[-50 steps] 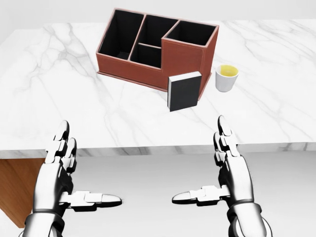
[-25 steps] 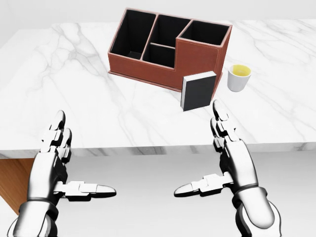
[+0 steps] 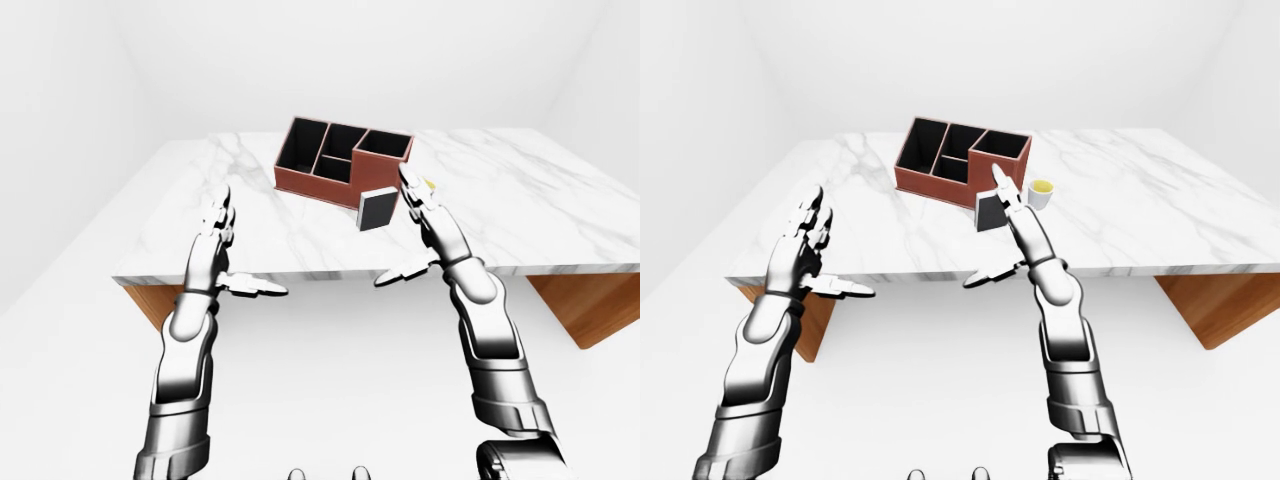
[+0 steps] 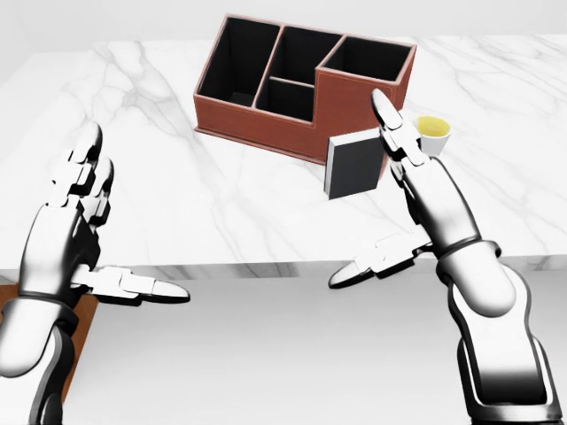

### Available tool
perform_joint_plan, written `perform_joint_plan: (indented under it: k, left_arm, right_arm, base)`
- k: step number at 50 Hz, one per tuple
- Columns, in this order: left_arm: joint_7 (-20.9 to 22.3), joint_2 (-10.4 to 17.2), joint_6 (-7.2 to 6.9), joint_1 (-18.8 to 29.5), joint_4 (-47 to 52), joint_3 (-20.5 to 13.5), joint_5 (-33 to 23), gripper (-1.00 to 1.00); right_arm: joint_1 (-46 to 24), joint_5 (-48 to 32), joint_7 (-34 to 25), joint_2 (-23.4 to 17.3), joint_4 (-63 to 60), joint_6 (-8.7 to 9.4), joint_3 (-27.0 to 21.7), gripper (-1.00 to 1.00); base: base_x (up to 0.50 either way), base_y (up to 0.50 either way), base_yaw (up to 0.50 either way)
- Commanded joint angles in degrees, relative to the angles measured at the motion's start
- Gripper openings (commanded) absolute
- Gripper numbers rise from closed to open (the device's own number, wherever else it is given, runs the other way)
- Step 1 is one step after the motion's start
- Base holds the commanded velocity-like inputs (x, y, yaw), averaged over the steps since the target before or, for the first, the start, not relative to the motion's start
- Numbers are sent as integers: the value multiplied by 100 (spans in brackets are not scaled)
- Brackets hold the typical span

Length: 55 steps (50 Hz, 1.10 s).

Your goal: Pick up the book and place it in the right compartment of the caddy.

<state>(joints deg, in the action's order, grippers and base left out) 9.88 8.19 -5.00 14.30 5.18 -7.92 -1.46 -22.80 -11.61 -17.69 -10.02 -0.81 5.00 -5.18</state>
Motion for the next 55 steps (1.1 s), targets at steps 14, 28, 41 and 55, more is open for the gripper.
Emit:
perform_joint_plan:
  k: [14, 28, 41, 55]
  left_arm:
    - [-91, 105, 0, 228, 39, -90, 110, 100]
    - [-190, 96, 0, 244, -2, -88, 67, 100]
    - [-203, 95, 0, 207, -68, -73, 3, 100]
    - [-209, 75, 0, 194, 65, -51, -54, 100]
  right_arm:
    - [-450, -576, -387, -277, -224, 0, -113, 100]
    - [-476, -711, -433, -318, -537, 0, -158, 100]
    - [-411, -820, -510, -313, -812, 0, -162, 100]
    - [-439, -777, -591, -338, -1053, 0, -210, 100]
  base:
    - [34, -1, 0]
    - [36, -1, 0]
    - [32, -1, 0]
    - [26, 0, 0]
